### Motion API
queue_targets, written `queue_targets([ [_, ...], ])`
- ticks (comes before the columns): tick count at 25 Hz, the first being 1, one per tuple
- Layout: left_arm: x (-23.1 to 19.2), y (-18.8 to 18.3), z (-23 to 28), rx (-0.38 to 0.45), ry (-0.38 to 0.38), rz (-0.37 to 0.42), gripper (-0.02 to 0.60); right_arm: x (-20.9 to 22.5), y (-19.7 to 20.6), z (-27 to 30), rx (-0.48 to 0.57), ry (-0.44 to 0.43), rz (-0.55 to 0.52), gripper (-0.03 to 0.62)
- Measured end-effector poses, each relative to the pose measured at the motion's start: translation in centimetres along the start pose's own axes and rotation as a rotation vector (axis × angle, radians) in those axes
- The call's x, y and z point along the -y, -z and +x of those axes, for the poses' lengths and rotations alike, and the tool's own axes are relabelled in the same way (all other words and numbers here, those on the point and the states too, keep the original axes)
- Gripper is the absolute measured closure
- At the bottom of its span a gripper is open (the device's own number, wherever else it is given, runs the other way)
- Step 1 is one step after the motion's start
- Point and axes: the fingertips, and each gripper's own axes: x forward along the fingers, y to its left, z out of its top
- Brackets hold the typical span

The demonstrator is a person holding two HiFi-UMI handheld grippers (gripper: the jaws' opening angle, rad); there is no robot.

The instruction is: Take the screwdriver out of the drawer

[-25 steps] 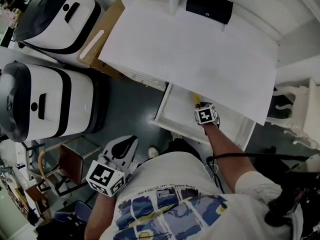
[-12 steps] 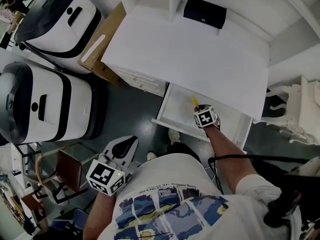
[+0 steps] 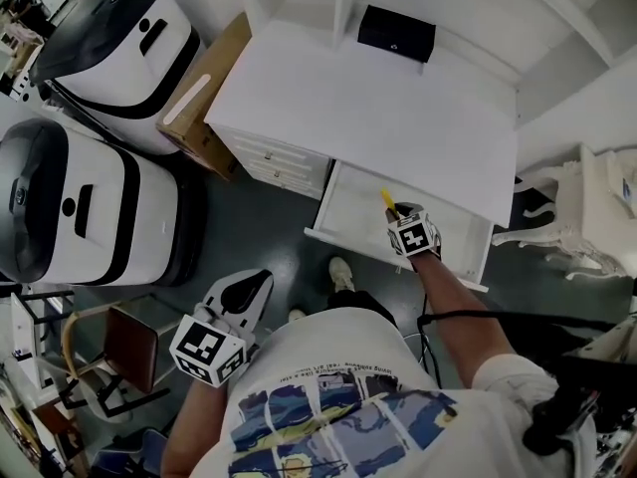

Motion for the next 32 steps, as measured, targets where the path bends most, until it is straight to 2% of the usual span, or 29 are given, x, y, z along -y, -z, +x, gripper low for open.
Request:
queue_targets([
  [8,0.7,1.5,-3.2,0.037,0.035,0.019,0.568,-3.2,-2.0,-5.6,0.084,0.010,0.000,0.502],
  [16,2.0,3.7,-5.9,0.053,0.064,0.016,0.568,-8.3,-3.7,-11.6,0.156,-0.039,0.009,0.502],
  [32,4.1,7.3,-9.2,0.053,0.131,0.018,0.568,-19.0,-1.9,-21.7,0.241,-0.118,-0.011,0.501],
])
